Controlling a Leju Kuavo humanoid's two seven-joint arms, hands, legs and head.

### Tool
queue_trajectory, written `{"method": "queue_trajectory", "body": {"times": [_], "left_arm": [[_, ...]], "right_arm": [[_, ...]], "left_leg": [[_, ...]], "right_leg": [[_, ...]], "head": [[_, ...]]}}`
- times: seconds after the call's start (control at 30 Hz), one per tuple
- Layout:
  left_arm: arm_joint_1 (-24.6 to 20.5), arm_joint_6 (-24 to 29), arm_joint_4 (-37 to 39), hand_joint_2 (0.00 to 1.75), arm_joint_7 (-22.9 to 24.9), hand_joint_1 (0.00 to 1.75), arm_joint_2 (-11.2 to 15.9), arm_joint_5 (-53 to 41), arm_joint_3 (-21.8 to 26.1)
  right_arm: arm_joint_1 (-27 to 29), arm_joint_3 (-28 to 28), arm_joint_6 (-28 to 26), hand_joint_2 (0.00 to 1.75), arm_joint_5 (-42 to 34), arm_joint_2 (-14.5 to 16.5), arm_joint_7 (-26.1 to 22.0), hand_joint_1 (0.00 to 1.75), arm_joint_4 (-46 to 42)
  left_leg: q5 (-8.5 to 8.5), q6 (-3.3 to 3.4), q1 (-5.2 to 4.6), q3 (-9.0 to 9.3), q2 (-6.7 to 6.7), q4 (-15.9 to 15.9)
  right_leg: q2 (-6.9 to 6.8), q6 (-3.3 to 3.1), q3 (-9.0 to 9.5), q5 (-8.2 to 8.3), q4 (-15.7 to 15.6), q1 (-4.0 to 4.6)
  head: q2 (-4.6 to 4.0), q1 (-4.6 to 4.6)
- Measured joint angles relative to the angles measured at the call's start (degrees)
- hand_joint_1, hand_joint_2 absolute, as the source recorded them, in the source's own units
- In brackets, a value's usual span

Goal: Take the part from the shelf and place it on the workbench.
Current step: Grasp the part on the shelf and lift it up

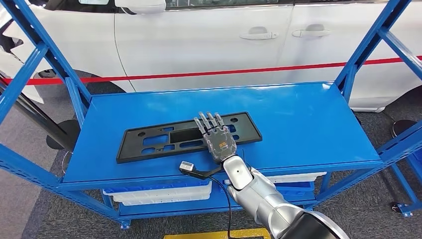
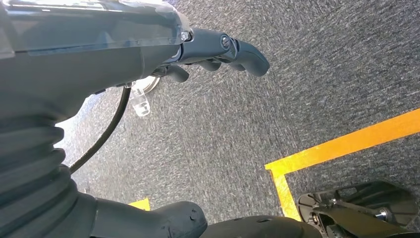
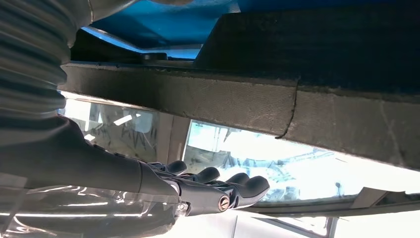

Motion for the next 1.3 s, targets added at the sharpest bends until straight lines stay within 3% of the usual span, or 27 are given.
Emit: {"method": "queue_trajectory", "body": {"times": [0.47, 0.9, 1.13, 1.3], "left_arm": [[0.0, 0.7, 0.0, 1.75, 0.1, 0.0, -0.3, -1.0, 0.0], [0.0, 0.8, 0.0, 1.75, 0.0, 0.0, -0.7, -2.2, 0.6], [0.0, 2.0, 0.0, 1.75, -6.8, 0.0, -0.6, 0.9, 3.4], [0.0, 2.5, 0.0, 1.75, -8.7, 0.0, -0.6, 1.0, 4.8]], "right_arm": [[0.3, -0.6, 0.0, 1.75, -0.5, -0.3, -2.1, 0.0, -0.6], [3.9, -6.1, -0.1, 1.75, -6.5, -0.2, -9.5, 0.0, -5.0], [5.0, -7.8, -0.1, 1.75, -4.8, 0.0, -10.0, 0.0, -6.3], [5.7, -8.2, -0.1, 1.75, -3.6, 0.0, -9.0, 0.0, -7.1]], "left_leg": [[0.0, 0.0, 0.0, 0.0, 0.0, 0.0], [-0.03, 0.0, 0.0, -0.02, -0.01, 0.0], [-0.03, 0.0, 0.0, -0.02, -0.01, 0.0], [-0.03, 0.0, 0.0, -0.01, -0.01, 0.0]], "right_leg": [[0.0, 0.0, 0.0, 0.0, 0.0, 0.0], [-0.01, 0.01, -0.01, -0.01, 0.0, 0.0], [-0.01, 0.0, -0.01, -0.01, 0.0, 0.01], [0.0, 0.01, -0.01, -0.01, 0.0, 0.01]], "head": [[-0.01, -0.01], [0.0, 0.0], [0.0, 0.0], [0.0, 0.0]]}}
